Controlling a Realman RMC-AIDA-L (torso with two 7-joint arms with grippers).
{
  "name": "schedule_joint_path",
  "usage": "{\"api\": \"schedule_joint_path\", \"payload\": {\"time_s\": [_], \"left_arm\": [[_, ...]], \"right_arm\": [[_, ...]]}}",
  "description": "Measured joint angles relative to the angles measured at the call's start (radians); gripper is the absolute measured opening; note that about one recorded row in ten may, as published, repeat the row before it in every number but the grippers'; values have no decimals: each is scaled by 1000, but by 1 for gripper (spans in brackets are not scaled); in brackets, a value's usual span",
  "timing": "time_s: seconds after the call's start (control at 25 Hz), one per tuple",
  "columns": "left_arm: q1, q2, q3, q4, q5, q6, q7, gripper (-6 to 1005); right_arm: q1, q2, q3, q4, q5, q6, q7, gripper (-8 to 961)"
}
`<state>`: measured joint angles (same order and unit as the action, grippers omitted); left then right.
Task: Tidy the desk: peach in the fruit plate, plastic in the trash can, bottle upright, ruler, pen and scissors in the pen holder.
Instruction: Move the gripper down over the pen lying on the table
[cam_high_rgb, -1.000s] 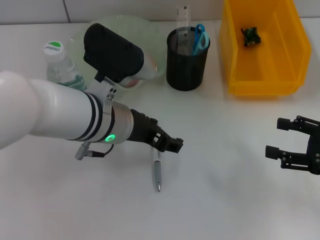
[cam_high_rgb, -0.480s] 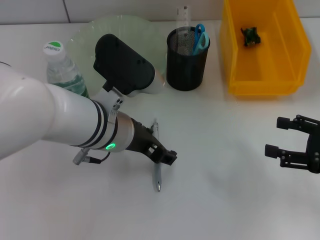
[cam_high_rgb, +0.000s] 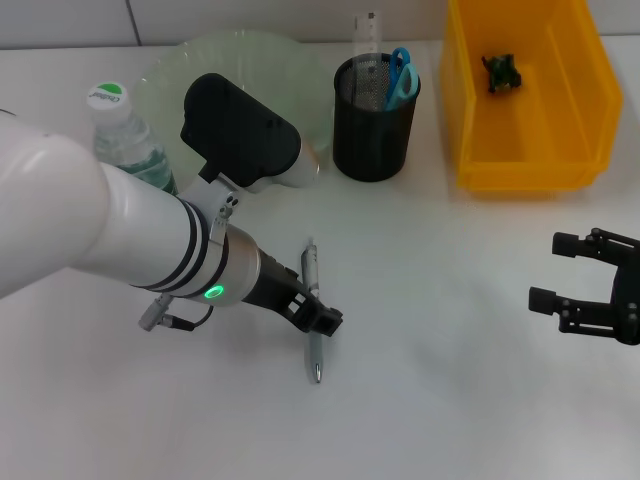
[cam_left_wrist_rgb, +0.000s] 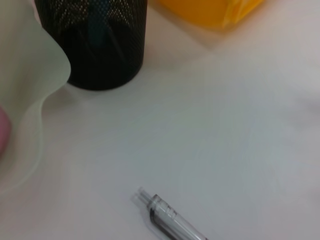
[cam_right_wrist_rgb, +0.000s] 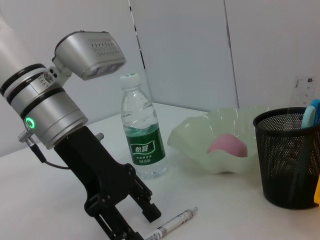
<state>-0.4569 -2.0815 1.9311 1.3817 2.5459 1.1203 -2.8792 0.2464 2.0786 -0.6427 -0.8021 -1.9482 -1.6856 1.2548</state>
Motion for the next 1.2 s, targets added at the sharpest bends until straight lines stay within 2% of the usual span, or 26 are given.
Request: {"api": "schedule_joint_path", "payload": {"time_s": [0.6,0.84,1.04,1.2], "left_arm": [[-37,0,1,-27,-28,35,0,554],[-59,0,-1,-34,-27,64,0,555],[-83,0,-13,-52,-34,85,0,510],[-93,0,-14,-61,-35,91,0,403]], "right_arm": [[6,0,0,0,0,0,9,838],[9,0,0,0,0,0,12,838],[10,0,0,0,0,0,14,838],[10,0,0,0,0,0,22,838]]}}
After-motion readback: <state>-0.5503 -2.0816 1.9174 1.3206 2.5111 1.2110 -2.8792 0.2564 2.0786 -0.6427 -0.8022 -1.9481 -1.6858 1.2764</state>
